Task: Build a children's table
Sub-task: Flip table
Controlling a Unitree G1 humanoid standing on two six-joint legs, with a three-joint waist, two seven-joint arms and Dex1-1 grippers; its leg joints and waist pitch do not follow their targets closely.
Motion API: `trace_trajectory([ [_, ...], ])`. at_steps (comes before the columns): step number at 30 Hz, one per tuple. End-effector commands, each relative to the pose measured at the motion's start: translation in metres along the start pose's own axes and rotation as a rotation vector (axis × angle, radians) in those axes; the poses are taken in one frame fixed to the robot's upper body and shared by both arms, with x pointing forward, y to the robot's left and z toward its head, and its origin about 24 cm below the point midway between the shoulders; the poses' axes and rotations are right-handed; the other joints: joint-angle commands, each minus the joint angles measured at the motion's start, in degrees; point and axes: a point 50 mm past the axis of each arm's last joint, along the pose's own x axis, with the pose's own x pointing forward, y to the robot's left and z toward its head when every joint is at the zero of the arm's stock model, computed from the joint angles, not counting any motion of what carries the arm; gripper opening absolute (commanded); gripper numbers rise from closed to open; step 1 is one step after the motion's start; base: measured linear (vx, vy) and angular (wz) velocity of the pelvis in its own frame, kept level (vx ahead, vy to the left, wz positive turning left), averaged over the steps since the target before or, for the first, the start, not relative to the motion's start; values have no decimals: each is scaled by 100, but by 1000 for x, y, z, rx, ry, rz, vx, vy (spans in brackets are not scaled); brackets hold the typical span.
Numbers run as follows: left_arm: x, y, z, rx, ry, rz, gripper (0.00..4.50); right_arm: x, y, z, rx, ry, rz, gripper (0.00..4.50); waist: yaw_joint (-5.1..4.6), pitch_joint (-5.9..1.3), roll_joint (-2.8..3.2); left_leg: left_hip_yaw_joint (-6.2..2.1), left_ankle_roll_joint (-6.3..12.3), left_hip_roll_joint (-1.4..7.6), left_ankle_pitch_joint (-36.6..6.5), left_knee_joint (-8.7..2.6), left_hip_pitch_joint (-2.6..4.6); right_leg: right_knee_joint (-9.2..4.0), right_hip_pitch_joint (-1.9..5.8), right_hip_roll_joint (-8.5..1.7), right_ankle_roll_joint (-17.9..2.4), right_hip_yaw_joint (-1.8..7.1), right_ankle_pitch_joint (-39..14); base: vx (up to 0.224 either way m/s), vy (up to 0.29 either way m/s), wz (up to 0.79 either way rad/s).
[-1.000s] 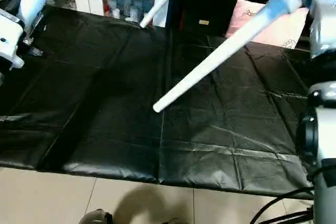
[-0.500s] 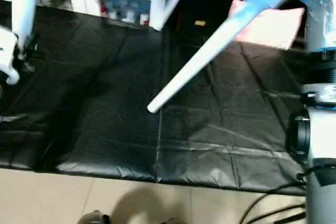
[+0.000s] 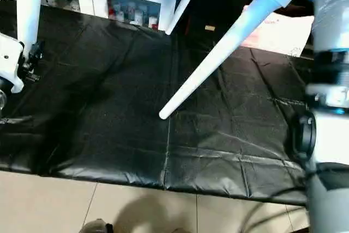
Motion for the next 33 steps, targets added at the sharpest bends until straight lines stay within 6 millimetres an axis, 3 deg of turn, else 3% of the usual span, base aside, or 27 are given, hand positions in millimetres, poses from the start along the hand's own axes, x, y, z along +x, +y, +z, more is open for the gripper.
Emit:
trace_trajectory([
  [1,-3,-10,-12,39,50,-62,148,-15,-15,20,51,-108,-125,450,-16,-370,175,-139,-435,250,-1819,-434,276,-500,80,-465,-1008,245,-1173,0,0,0],
  [5,-4,-10,-15,40,59,-64,148,-33,-23,28,75,-137,-196,450,15,-371,181,-137,-461,243,-1791,-435,260,-500,96,-464,-938,239,-1161,0,0,0],
  [6,-5,-11,-18,42,65,-70,148,-49,-25,29,103,-136,-223,450,26,-368,167,-128,-434,239,-1750,-434,263,-520,107,-466,-904,244,-1125,0,0,0],
  [9,-5,-13,-19,43,70,-75,148,-66,-27,25,128,-120,-266,450,42,-374,150,-125,-434,235,-1732,-435,272,-533,119,-469,-871,237,-1176,0,0,0],
  [10,-6,-14,-20,47,74,-81,148,-81,-27,20,168,-104,-290,450,50,-367,143,-129,-435,236,-1746,-440,274,-550,122,-480,-853,237,-1281,0,0,0],
  [11,-6,-14,-21,48,77,-84,148,-95,-24,14,217,-99,-285,450,78,-375,203,-141,-458,250,-1721,-443,292,-545,118,-493,-841,242,-1240,0,0,0],
  [12,-6,-15,-22,47,80,-87,148,-108,-21,9,263,-101,-279,450,94,-396,166,-130,-413,251,-1624,-447,304,-561,161,-481,-814,245,-1043,0,0,0],
  [14,-5,-16,-24,51,82,-96,148,-143,-15,-6,346,-109,-333,450,84,-377,188,-148,-431,253,-1793,-482,337,-590,154,-474,-831,216,-1184,0,0,0],
  [15,-5,-16,-24,51,82,-96,148,-143,-15,-6,346,-109,-333,450,73,-384,171,-164,-478,262,-1922,-489,357,-606,162,-499,-834,205,-1356,0,0,0],
  [17,-5,-16,-25,52,85,-99,148,-161,-9,-19,370,-54,-368,450,63,-410,119,-167,-485,256,-1843,-485,327,-603,196,-503,-846,188,-1391,0,0,0],
  [19,-5,-15,-27,54,91,-104,148,-178,-1,-35,394,27,-405,450,82,-399,193,-167,-452,263,-1801,-486,341,-614,168,-538,-873,202,-1380,0,0,0],
  [21,-6,-15,-30,56,98,-110,148,-195,16,-58,454,125,-420,450,79,-384,182,-169,-436,264,-1927,-503,347,-655,161,-534,-820,197,-1481,0,0,0],
  [22,-6,-16,-30,57,98,-112,148,-197,19,-61,463,143,-420,450,60,-376,180,-185,-450,266,-2047,-518,356,-658,151,-538,-811,190,-1632,0,0,0],
  [23,-6,-16,-32,58,103,-117,148,-204,34,-80,513,231,-417,450,57,-384,167,-188,-462,261,-2060,-513,351,-664,159,-542,-792,187,-1693,0,0,0],
  [24,-6,-16,-32,57,103,-118,148,-205,39,-86,525,263,-415,450,76,-382,204,-198,-472,261,-2068,-519,356,-673,161,-549,-762,189,-1721,0,0,0],
  [28,-5,-18,-35,54,108,-126,148,-207,61,-126,581,435,-407,450,29,-381,196,-238,-563,273,-2269,-547,339,-678,160,-580,-738,154,-2003,0,0,0],
  [29,-5,-18,-35,54,108,-126,148,-207,62,-127,582,440,-407,450,33,-369,218,-235,-585,279,-2377,-552,369,-699,133,-594,-739,138,-2074,0,0,0],
  [30,-6,-19,-36,54,110,-131,148,-206,70,-149,595,527,-419,450,37,-364,206,-234,-623,287,-2504,-544,403,-711,99,-602,-736,134,-2144,0,0,0],
  [32,-6,-20,-36,54,111,-135,148,-206,74,-167,565,605,-444,450,18,-321,223,-238,-705,270,-2810,-536,437,-760,36,-621,-688,131,-2505,0,0,0],
  [33,-6,-21,-37,53,112,-137,148,-206,76,-176,568,625,-461,450,7,-331,231,-263,-734,264,-2954,-534,462,-777,50,-633,-652,123,-2704,0,0,0],
])
